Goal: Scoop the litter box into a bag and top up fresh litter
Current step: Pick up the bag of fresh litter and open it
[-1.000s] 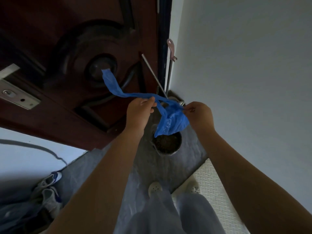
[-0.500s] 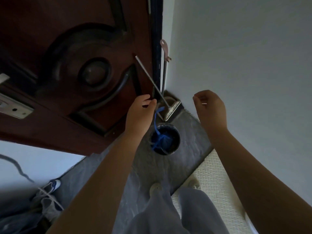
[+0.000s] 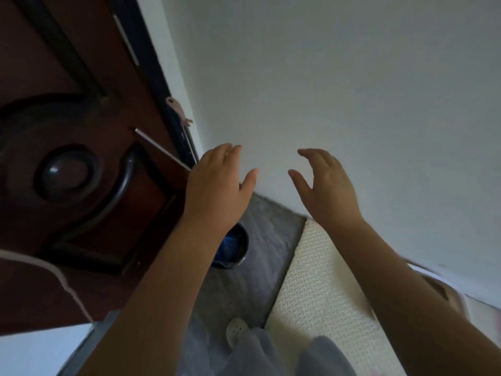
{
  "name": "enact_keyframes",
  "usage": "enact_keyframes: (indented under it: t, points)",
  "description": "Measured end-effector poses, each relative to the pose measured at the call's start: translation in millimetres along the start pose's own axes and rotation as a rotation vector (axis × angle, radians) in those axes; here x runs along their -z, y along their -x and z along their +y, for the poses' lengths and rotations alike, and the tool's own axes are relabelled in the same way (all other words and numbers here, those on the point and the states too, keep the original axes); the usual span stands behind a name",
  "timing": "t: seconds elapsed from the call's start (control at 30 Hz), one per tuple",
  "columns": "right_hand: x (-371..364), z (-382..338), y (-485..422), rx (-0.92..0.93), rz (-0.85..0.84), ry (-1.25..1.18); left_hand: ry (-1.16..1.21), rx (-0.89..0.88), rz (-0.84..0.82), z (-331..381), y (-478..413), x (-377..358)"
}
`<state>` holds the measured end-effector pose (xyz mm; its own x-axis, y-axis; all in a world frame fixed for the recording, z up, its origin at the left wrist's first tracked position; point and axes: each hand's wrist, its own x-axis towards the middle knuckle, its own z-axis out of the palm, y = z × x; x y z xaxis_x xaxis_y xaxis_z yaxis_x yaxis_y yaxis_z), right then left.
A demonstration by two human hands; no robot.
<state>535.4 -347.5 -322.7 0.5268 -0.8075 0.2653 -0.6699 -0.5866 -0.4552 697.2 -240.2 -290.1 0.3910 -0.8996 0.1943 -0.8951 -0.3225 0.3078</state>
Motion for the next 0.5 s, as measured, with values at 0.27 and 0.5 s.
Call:
enact_keyframes:
  t: [0.27, 0.5]
  points:
    - [118, 88, 91, -0.088, -0.010, 0.158, -0.012, -0.132, -0.095, 160, 51, -4]
    - [278, 225, 247, -0.366, 0.135, 0.270, 0.080, -0.392, -0.194, 391, 113, -40]
